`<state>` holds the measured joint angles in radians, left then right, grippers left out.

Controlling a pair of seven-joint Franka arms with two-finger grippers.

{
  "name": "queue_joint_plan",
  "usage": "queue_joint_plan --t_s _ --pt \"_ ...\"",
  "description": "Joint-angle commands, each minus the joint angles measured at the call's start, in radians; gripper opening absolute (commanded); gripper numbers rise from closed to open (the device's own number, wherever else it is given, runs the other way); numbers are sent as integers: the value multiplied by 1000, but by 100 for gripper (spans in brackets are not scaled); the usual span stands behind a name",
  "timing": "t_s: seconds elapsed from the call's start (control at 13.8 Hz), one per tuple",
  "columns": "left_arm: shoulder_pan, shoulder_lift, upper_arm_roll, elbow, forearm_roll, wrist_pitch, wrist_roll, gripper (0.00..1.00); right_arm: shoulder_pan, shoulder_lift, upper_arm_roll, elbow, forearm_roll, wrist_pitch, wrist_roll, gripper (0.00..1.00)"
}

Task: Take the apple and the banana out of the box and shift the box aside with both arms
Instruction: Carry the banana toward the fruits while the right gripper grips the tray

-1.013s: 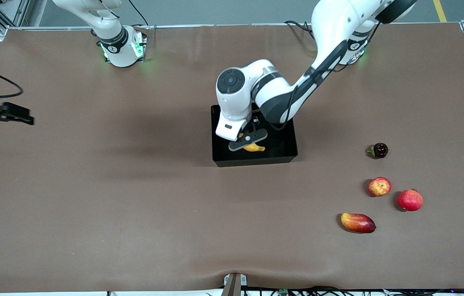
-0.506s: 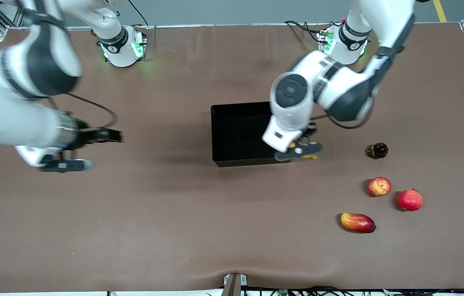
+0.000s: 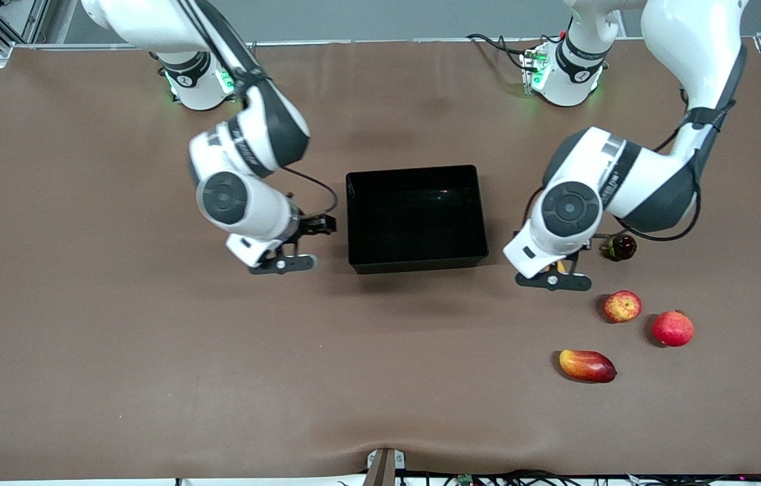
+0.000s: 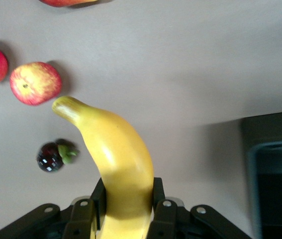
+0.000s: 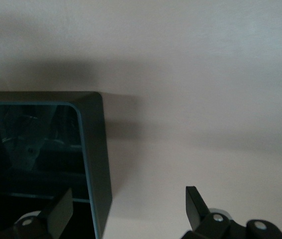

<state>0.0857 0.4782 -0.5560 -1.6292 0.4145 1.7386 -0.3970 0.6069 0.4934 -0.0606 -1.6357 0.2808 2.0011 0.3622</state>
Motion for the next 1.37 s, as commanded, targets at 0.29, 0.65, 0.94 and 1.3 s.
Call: queue_joint_plan --t_s 0.29,0.65,0.94,1.3 --pt "190 3 -10 -159 26 252 351 0 126 56 -13 -84 46 165 52 62" --pt "261 23 -9 -273 24 468 368 0 137 73 -13 -84 41 202 53 0" --pt "353 86 -5 -357 26 683 374 0 125 71 -15 -82 41 189 55 0" --pt "348 109 -5 -359 24 714 366 0 12 -4 -18 -44 47 6 64 0"
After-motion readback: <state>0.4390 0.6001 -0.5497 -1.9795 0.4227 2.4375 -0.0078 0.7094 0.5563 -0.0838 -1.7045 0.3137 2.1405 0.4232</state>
